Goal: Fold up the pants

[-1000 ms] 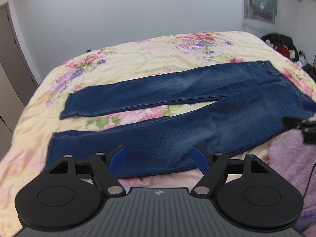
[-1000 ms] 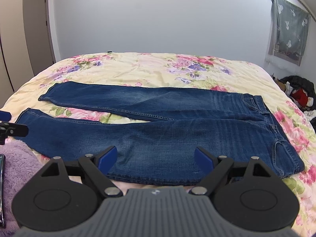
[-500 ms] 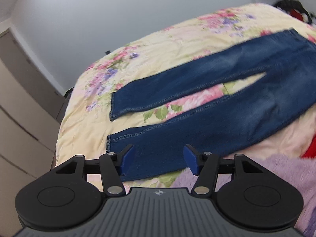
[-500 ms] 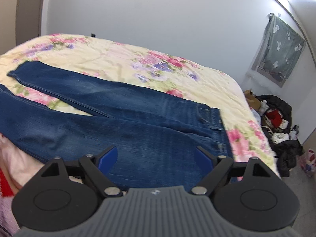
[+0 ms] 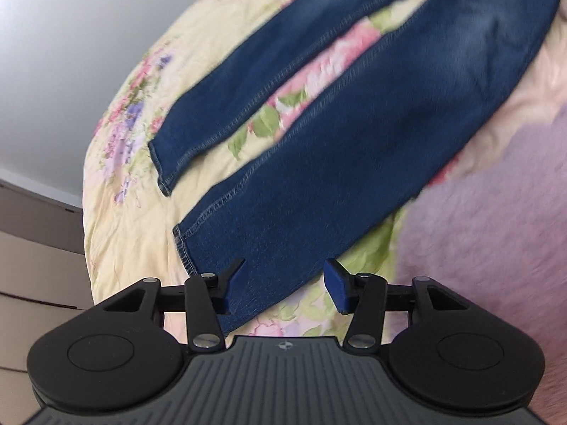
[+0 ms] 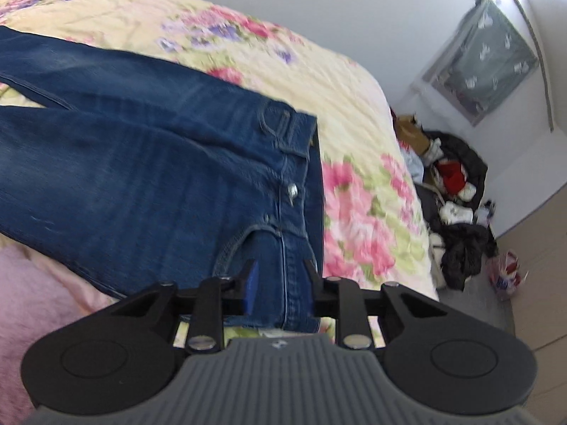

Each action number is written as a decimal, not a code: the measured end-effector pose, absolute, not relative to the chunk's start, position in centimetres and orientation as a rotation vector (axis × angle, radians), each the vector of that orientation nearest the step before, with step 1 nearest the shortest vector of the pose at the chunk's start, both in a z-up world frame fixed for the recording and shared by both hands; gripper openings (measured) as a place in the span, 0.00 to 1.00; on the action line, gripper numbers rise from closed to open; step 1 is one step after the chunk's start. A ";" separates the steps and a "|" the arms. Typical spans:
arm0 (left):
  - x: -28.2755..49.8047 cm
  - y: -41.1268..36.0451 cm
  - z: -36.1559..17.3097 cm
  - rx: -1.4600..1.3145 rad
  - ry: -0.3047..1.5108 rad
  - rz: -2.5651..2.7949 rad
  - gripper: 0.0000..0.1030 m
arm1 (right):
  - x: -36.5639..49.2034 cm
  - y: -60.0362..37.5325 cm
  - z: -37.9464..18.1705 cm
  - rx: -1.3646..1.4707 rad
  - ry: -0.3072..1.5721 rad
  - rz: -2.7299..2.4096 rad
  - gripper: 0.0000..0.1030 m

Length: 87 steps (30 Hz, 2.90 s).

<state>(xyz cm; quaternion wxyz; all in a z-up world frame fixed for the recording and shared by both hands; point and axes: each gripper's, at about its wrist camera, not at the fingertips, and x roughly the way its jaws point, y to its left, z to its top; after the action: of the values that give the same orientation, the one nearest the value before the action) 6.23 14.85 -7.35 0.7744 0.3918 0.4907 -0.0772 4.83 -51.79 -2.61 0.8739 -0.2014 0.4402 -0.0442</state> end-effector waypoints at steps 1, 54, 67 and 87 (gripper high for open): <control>6.7 15.2 -8.1 0.866 1.086 -0.176 0.57 | 4.9 -52.4 -3.4 -0.401 0.936 -0.105 0.20; 10.4 14.4 -8.2 0.693 1.041 0.204 0.04 | 3.5 -51.4 -17.3 -1.298 0.743 0.201 0.00; 10.4 14.6 -8.2 0.648 1.036 0.223 0.04 | 3.0 -51.8 -12.7 -1.125 0.697 0.179 0.00; 10.3 14.4 -8.7 0.654 1.063 0.235 0.04 | -1.3 -51.0 -15.7 -1.283 0.697 0.325 0.24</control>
<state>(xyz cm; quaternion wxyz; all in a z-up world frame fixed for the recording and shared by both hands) 10.33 14.44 -8.72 0.8051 0.3056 0.4964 0.1095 -1.30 -50.97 -15.75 0.7331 -0.5832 0.3170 0.1479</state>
